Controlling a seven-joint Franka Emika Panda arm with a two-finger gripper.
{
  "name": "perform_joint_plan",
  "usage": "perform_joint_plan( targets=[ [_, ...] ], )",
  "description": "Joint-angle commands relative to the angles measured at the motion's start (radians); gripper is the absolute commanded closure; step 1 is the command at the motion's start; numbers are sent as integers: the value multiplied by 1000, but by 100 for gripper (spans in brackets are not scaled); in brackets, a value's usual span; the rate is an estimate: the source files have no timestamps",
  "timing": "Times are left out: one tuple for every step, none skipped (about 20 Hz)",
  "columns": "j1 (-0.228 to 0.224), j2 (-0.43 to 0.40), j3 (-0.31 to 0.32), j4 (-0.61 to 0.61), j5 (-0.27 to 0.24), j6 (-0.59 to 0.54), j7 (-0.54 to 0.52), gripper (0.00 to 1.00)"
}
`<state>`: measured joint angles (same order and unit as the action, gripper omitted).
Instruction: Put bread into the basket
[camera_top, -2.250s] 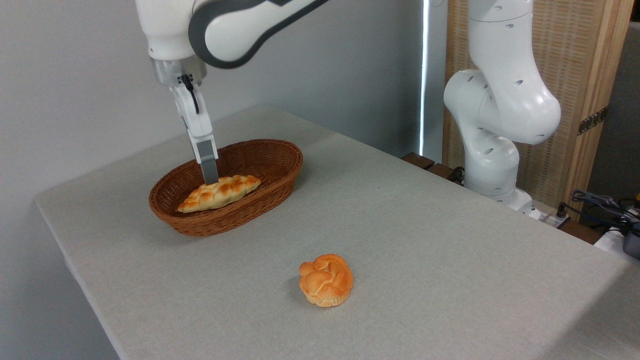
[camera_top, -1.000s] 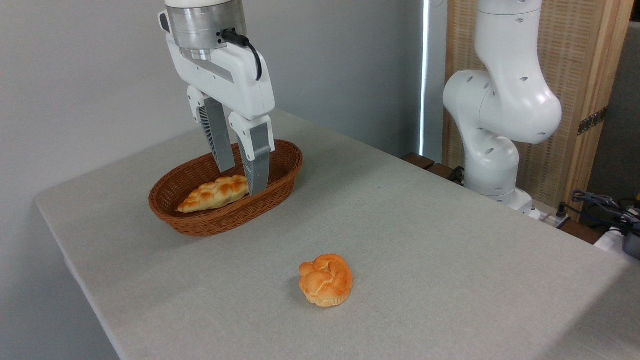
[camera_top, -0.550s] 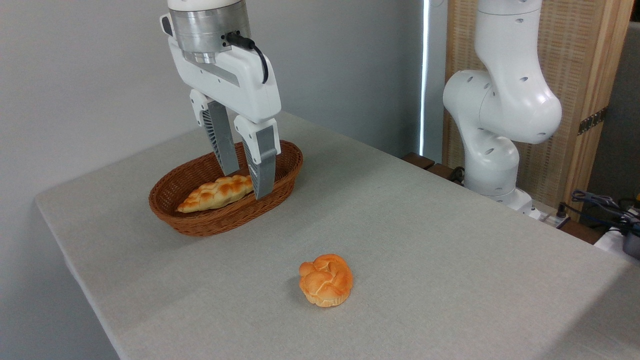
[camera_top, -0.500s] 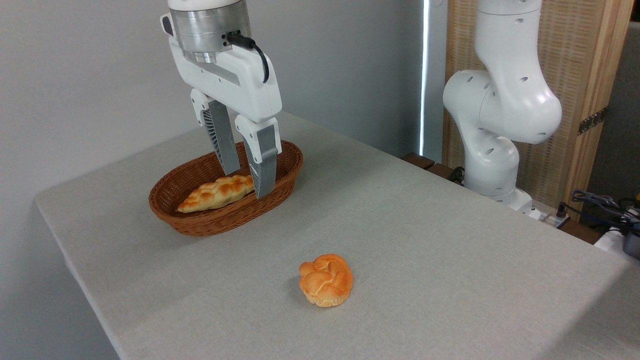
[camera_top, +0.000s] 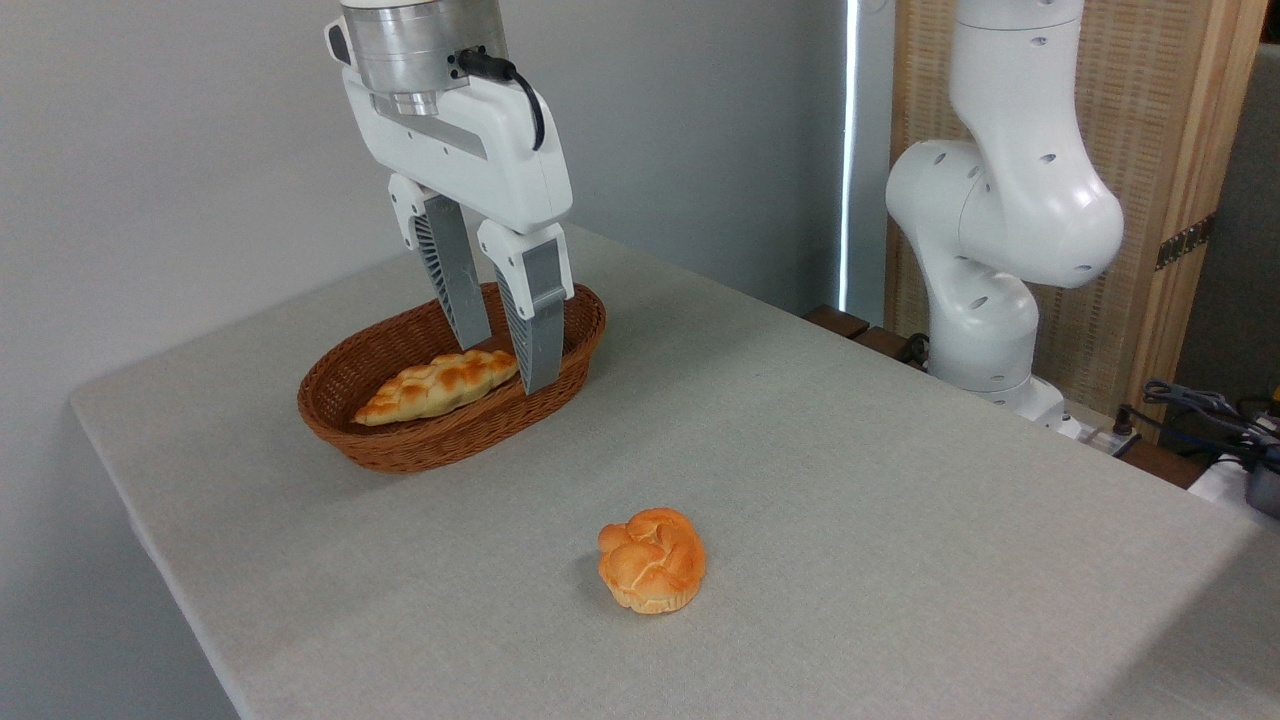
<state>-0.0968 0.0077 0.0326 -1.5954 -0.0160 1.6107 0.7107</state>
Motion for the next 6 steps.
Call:
perform_joint_plan(
  targets=[
    [-4, 6, 9, 22, 27, -35, 29, 0],
    [-6, 6, 9, 22, 25, -35, 29, 0],
    [-4, 6, 10, 22, 25, -35, 26, 0],
    [-4, 6, 10, 23, 25, -35, 24, 0],
    [-4, 6, 10, 23, 25, -35, 24, 0],
    [-4, 5, 12, 23, 25, -35, 26, 0]
  ],
)
